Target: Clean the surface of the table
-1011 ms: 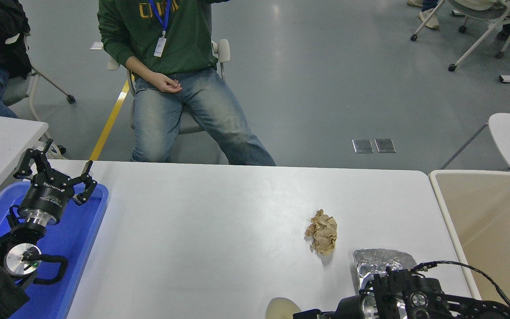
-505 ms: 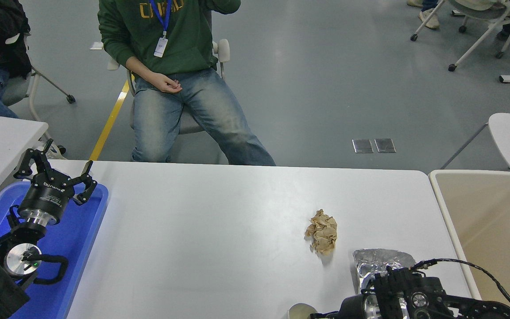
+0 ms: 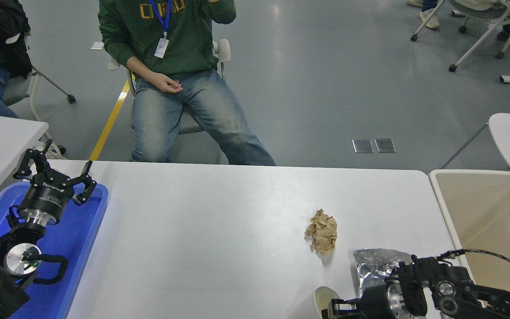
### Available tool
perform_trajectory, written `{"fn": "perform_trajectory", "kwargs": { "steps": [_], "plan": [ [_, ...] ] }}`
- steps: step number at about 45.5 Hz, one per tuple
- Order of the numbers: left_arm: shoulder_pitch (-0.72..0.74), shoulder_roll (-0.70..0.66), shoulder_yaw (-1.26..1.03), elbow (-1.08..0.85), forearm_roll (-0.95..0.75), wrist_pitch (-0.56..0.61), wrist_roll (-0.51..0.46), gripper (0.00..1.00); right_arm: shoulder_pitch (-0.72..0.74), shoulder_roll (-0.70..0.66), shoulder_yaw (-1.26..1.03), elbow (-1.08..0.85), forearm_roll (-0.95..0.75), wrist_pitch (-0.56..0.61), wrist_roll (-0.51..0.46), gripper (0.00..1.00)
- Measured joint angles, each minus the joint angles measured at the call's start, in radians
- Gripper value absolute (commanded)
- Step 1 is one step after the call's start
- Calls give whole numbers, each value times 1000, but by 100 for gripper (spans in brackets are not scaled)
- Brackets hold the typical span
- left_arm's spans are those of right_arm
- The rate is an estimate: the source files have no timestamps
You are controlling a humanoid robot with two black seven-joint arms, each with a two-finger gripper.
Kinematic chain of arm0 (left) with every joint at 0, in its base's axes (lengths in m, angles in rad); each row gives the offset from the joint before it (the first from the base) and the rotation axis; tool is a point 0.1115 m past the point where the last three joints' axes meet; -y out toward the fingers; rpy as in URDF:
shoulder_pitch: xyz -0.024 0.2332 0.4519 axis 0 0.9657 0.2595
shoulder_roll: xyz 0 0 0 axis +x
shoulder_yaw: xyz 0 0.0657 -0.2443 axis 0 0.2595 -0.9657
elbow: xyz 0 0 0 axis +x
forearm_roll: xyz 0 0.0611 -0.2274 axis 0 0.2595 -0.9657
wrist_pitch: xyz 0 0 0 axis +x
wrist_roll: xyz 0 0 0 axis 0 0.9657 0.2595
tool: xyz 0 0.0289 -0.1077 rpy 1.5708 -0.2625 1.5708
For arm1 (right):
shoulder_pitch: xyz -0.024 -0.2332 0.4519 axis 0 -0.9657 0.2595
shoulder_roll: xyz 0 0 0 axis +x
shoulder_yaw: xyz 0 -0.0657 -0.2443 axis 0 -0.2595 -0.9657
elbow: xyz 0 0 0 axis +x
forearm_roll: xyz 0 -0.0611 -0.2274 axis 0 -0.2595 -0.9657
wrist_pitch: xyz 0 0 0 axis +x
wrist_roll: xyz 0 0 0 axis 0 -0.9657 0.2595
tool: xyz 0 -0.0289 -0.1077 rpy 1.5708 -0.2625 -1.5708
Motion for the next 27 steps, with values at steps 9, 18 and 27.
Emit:
{"fn": "perform_trajectory", "kwargs": {
  "steps": [9,18,27],
  "plan": [
    [0,0,0,0,0,0,0,100,18,-129,46,58,50,19,0,0],
    [0,0,0,0,0,0,0,100,71,-275,81,107,126,49,-1,0],
    [0,0,0,0,0,0,0,100,152,-410,96,129,207,98,-1,0]
  ]
}}
